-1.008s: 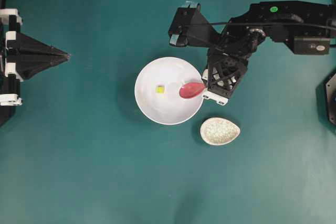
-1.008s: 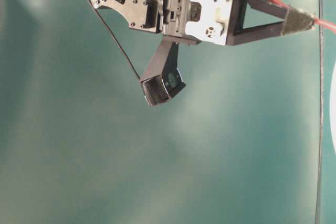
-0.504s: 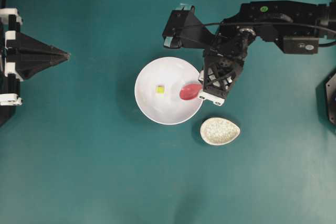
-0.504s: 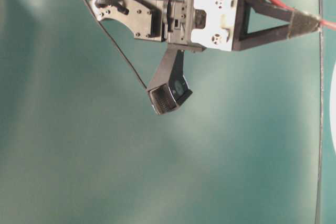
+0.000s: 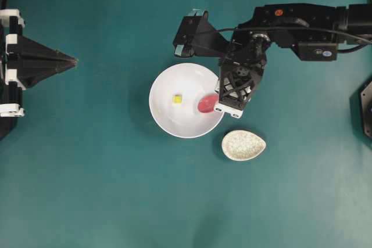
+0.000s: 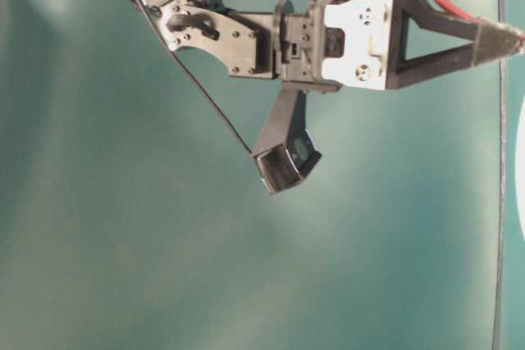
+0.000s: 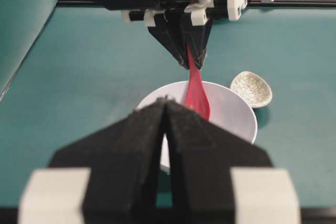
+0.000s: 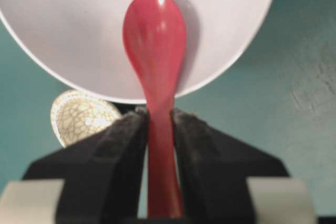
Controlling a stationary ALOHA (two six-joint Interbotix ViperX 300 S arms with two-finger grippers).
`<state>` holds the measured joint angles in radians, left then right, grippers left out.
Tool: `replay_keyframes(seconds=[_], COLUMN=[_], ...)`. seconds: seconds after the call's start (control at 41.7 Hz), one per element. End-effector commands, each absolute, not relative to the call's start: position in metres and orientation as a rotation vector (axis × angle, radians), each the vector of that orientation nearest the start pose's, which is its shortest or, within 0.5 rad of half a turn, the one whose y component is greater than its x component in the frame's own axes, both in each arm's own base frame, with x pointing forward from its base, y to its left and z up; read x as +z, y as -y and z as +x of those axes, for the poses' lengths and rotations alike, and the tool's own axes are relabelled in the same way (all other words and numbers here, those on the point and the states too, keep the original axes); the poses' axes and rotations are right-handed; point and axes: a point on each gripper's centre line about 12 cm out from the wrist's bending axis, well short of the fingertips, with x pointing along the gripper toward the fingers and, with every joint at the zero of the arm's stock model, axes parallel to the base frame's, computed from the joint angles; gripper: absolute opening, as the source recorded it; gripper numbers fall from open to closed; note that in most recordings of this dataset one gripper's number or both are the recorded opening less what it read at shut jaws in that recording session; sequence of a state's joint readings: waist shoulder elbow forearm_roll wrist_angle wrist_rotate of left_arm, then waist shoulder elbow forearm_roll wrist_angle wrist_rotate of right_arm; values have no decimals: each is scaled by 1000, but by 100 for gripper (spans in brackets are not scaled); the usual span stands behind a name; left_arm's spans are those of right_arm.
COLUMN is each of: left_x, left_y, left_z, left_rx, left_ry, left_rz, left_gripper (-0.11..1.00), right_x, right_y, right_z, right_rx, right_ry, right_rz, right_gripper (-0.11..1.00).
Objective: Scoop the yellow hexagonal prism block from the bowl with a spoon using the right arm.
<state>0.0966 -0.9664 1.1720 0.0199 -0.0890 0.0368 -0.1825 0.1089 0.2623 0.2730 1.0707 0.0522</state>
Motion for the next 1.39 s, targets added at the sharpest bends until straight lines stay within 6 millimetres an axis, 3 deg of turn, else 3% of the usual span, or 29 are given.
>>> replay_keyframes(seconds=[0.0, 1.368], left_x=[280, 282], left_y=[-20, -20], left_z=[199, 200], left_rx=[95, 94], left_ry=[-95, -84], left_rz=[56, 62], left_gripper=[0, 0], right_x=[208, 191], right_y=[44, 54], right_z=[392, 423], right_rx=[-81, -121], right_ry=[-1353, -1192], right_rz=[446, 428], right_gripper=[22, 23])
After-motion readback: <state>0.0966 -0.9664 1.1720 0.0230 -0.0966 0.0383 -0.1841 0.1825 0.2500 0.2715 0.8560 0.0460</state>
